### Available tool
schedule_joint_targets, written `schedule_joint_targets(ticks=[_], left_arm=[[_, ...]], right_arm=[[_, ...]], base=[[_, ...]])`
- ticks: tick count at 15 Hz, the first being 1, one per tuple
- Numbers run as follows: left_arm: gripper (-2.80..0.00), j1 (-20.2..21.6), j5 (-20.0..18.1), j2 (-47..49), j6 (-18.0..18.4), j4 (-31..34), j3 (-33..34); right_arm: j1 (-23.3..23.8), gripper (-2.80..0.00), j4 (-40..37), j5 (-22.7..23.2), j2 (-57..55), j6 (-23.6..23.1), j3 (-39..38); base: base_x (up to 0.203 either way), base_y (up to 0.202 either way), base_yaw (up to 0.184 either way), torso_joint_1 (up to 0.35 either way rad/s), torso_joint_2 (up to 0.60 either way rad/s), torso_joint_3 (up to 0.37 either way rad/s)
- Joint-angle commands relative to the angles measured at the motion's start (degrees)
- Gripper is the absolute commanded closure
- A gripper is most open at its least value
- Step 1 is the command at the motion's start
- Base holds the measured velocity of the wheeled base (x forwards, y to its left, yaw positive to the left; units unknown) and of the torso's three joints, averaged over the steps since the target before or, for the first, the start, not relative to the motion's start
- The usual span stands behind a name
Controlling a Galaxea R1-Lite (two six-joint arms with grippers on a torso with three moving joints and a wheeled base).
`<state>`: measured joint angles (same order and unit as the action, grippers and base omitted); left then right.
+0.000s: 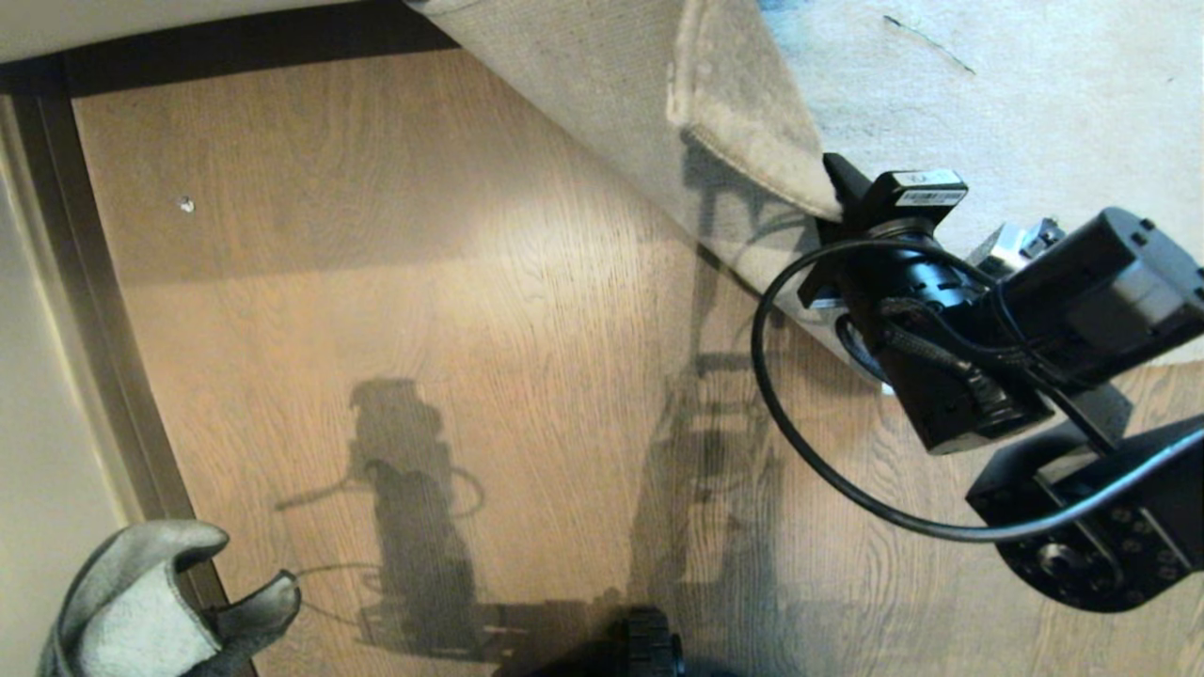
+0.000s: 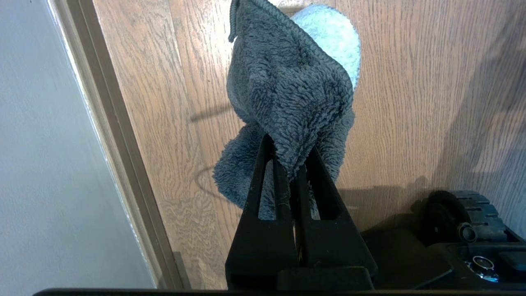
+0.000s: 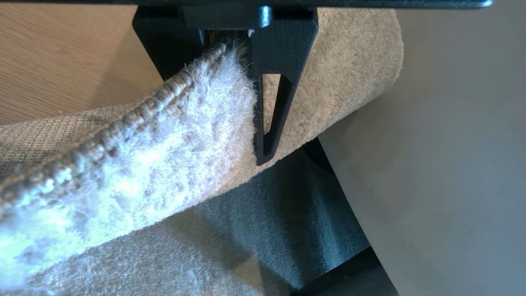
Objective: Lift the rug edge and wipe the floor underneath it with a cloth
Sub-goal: Lift up the carpet
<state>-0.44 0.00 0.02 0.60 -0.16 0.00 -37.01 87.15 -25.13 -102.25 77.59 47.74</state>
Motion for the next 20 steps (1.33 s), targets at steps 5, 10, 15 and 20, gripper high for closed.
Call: schedule_joint_targets(ticks=[5, 10, 15, 20], left_arm=[[0.0, 0.0, -0.62, -0.02, 0.19, -0.02, 0.0], [0.0, 0.0, -0.62, -0.02, 0.8, 0.07, 0.0], [0.0, 0.0, -0.53, -0.02, 0.1, 0.07, 0.0], [0.0, 0.0, -2.33, -0.02, 5.96, -0.27, 0.0]], right_arm=[[-0.08, 0.0, 2.59, -0.01, 1.37, 0.28, -1.35], [-0.86, 0.0, 2.58, 0.08, 2.33, 0.12, -1.96], [-1.05, 0.0, 2.59, 0.17, 1.49, -0.3, -1.46], [-1.05, 0.0, 2.59, -0.01, 1.44, -1.83, -1.51]], base=[[0.0, 0.0, 0.0, 0.0, 0.0, 0.0], [0.0, 0.0, 0.0, 0.0, 0.0, 0.0], [0.0, 0.0, 0.0, 0.0, 0.0, 0.0], [0.0, 0.0, 0.0, 0.0, 0.0, 0.0]])
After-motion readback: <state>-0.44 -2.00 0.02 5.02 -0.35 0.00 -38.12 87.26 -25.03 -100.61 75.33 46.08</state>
